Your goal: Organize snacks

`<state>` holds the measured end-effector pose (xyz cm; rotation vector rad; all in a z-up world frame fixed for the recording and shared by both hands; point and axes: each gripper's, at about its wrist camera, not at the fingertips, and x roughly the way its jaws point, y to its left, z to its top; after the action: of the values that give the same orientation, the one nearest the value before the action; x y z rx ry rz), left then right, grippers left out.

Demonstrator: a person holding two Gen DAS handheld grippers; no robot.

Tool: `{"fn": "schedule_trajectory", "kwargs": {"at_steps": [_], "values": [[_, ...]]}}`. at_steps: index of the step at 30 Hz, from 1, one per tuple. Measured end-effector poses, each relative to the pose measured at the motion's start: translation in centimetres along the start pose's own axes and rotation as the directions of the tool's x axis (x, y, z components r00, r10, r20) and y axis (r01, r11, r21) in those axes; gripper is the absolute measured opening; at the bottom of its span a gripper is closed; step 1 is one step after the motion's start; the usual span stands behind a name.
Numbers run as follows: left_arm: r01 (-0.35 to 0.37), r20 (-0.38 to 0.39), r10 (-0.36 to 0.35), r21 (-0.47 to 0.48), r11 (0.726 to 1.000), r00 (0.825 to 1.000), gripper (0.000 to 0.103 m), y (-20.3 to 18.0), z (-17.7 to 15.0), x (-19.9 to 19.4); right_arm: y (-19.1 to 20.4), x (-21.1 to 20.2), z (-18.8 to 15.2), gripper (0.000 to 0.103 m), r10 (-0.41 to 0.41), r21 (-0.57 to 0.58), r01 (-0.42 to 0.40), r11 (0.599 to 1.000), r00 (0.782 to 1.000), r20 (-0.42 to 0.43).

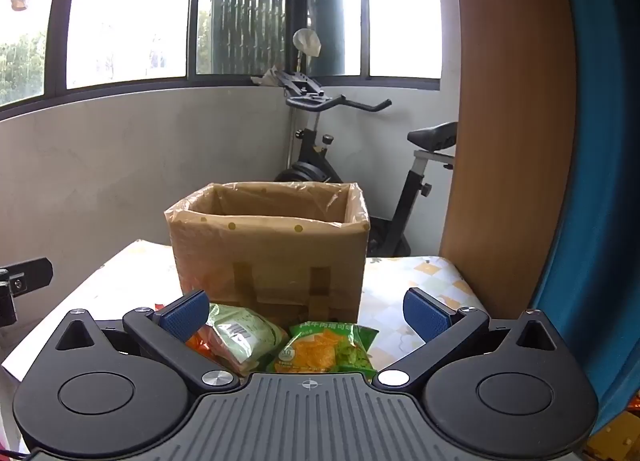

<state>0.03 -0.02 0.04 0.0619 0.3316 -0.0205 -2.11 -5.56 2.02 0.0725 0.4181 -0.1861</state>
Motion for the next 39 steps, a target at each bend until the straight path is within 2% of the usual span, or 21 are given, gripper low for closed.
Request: {"fn": "schedule_trajectory", "kwargs": {"at_steps": [2,8,17,39], "values": [[0.012,0.020,-0.012,-0.017,1.000,1.000,0.103,0.1,0.0,-0.1,0.0,-0.1,0.1,0.103,0.004,0.000,-0.004,1.000,1.000,0.006],[0.033,-0.004,-0.033,0.007,0.999,0.999,0.103,0.6,0.1,0.8,0.2,-0.1,0.0,0.103,-0.007,-0.015,0.007,1.000,1.000,0.001],[0.017,0.002,-0.017,-0.008,1.000,1.000,0.103,0.3,0.5,-0.1,0.3,0.0,-0.1,0.103,-0.005,-0.008,0.005,1.000,1.000,-0.001],[0.032,0.006,-0.032,-0.019,0.999,0.999,0.103,0.3,0.1,-0.1,0.4,0.6,-0.2,0.103,0.005,0.005,-0.005,1.000,1.000,-0.024]]}}
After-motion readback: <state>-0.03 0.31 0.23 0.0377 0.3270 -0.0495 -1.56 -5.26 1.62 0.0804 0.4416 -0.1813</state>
